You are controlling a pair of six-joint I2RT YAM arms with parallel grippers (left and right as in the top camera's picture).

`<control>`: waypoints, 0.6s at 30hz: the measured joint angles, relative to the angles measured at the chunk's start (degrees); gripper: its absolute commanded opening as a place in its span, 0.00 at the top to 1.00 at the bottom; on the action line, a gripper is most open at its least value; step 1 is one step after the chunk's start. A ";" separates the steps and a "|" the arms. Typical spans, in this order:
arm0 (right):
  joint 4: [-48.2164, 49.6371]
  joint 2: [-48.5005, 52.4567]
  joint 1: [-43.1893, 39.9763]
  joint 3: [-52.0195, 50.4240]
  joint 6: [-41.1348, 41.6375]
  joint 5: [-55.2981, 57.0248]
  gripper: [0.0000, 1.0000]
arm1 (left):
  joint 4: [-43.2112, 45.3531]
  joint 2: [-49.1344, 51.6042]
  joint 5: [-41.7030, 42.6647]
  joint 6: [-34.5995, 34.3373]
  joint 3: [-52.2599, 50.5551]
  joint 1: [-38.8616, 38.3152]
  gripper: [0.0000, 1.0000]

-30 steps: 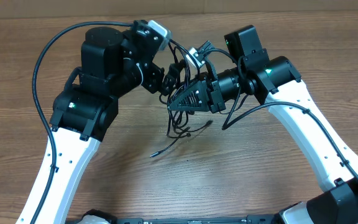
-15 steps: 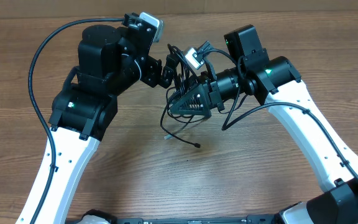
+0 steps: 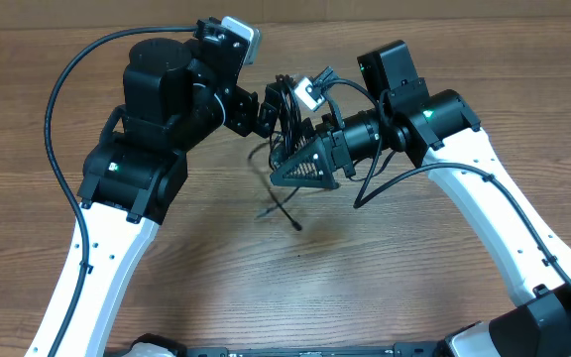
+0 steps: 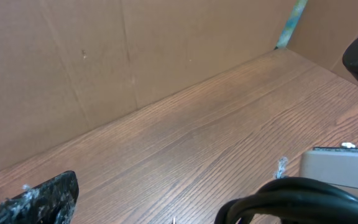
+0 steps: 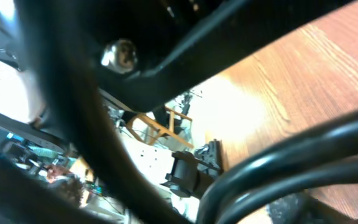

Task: Untangle cables

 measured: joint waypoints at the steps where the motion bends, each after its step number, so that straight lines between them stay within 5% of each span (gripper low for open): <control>1: -0.09 0.00 0.00 0.00 0.00 0.24 0.00 | 0.02 0.00 0.00 -0.02 0.00 0.00 0.00; 18: -1.97 0.00 0.00 0.00 0.31 10.49 0.00 | 0.00 -0.76 0.31 -1.51 0.00 0.00 0.00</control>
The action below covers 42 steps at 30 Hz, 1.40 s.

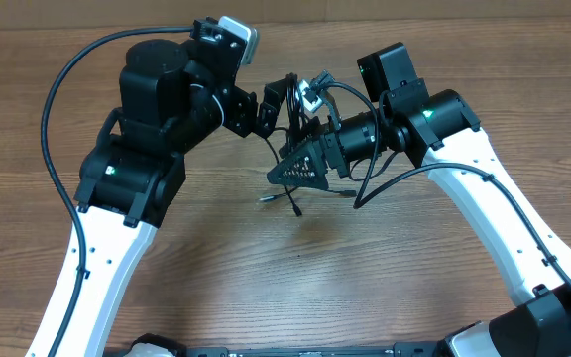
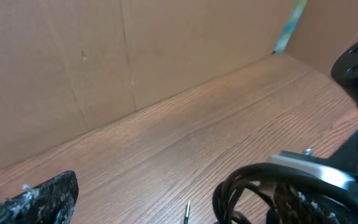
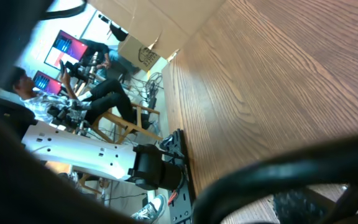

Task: Untangle cables

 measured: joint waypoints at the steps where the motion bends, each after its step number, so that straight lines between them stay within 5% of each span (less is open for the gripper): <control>1: -0.02 0.00 0.00 0.00 0.00 0.22 0.00 | 0.02 -0.17 0.37 -0.26 0.00 0.00 0.00; 3: -0.09 0.00 0.00 0.00 -0.04 0.37 0.08 | 0.07 -0.37 1.51 -0.66 0.00 0.04 0.00; 7: -0.17 0.00 0.00 0.00 0.02 0.70 0.79 | 0.13 -0.37 3.04 -1.33 0.00 0.39 0.00; 12: -0.09 0.00 0.00 0.00 0.20 0.92 0.96 | -0.07 -0.37 3.45 -1.66 0.00 0.57 0.01; 26: 1.22 0.00 -0.13 0.00 0.20 1.11 0.96 | -5.20 -0.39 -1.90 -1.66 0.00 1.14 0.00; 36: 1.55 0.00 -4.35 0.00 0.13 -2.69 0.96 | -10.29 -1.25 -5.01 -2.97 0.00 8.37 0.00; 42: 1.09 0.00 -4.55 0.00 -2.16 -6.25 0.96 | -14.25 -1.25 0.76 4.00 0.00 10.19 0.00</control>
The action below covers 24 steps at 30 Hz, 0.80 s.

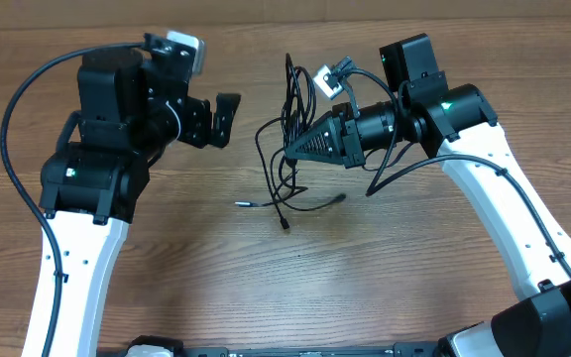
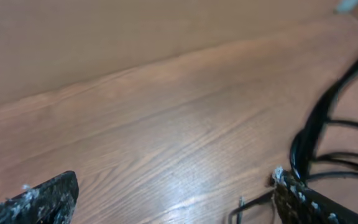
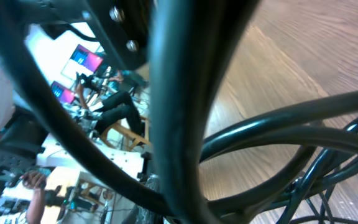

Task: Untangle cables

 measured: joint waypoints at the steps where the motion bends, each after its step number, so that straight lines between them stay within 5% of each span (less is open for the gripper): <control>1: -0.55 0.00 -0.02 0.00 -0.85 -0.61 0.96 | -0.83 0.00 1.73 1.73 0.00 0.39 0.00; 12: -4.35 0.00 0.13 0.00 -13.03 -7.26 0.96 | -5.01 -0.02 34.84 19.69 0.00 11.30 0.00; 24: -2.49 0.00 8.11 0.00 -15.50 -10.49 0.96 | -4.94 -0.02 49.75 22.97 0.00 12.63 0.00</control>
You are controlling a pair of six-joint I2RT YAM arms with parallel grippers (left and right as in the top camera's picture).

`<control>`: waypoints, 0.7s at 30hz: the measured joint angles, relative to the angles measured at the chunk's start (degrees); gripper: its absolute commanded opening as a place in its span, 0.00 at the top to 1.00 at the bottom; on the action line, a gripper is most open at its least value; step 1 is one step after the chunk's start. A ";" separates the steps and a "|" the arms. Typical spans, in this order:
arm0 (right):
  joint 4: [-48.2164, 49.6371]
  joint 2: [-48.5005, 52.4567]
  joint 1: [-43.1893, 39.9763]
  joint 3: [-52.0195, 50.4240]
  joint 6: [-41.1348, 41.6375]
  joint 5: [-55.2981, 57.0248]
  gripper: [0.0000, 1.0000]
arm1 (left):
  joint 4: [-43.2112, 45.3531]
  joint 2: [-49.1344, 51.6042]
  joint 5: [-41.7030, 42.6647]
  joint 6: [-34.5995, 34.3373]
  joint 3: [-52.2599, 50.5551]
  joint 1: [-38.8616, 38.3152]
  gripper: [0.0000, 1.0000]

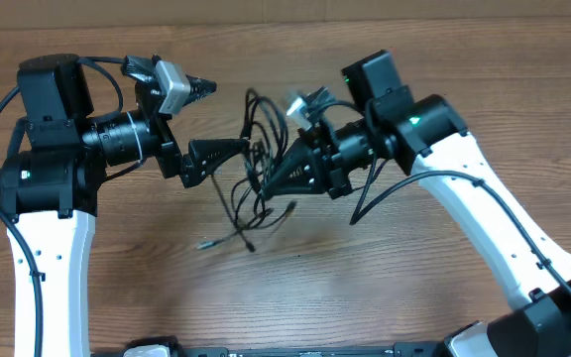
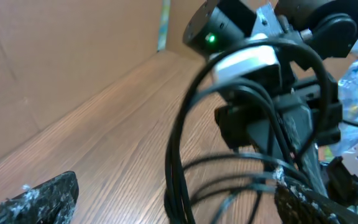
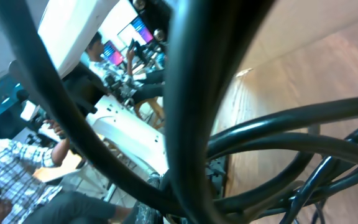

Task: Untangle cables

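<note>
A tangle of thin black cables [image 1: 256, 149] with a white plug [image 1: 300, 102] hangs over the wooden table [image 1: 365, 288]. My right gripper [image 1: 284, 177] is shut on the bundle from the right; in the right wrist view thick blurred cable loops [image 3: 197, 112] fill the frame and hide the fingers. My left gripper [image 1: 228, 117] points right at the tangle and is open. In the left wrist view several loops [image 2: 179, 180] pass between its spread fingertips [image 2: 36, 198]. Loose cable ends [image 1: 208, 243] trail on the table.
Brown cardboard walls [image 2: 55, 68] border the far side of the table. The right arm's own black cable [image 1: 385, 188] loops under its wrist. People and screens show blurred in the right wrist view behind the cables.
The left gripper, which was open well to the left of the tangle, now has cable loops between its open fingers. The right gripper and its bundle have moved left and nearer the front.
At first both grippers were close together at the back middle, the right one shut on the bundle, the left one open beside it. Then the left gripper stood apart at the left and the cables hung spread from the right gripper. Now the two meet again at the tangle.
</note>
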 measured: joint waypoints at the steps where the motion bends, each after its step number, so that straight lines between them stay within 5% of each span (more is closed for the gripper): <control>1: 0.02 0.00 0.20 0.00 0.00 -0.02 0.96 | 0.00 0.00 0.15 0.02 0.00 0.00 0.00; 18: 0.72 0.00 6.95 0.00 -0.20 -1.57 0.96 | -1.55 0.00 -0.04 0.20 0.00 0.00 0.00; 21: 1.36 0.00 7.74 0.00 -0.22 -1.95 0.96 | -1.77 0.00 -0.46 0.20 0.00 0.00 0.12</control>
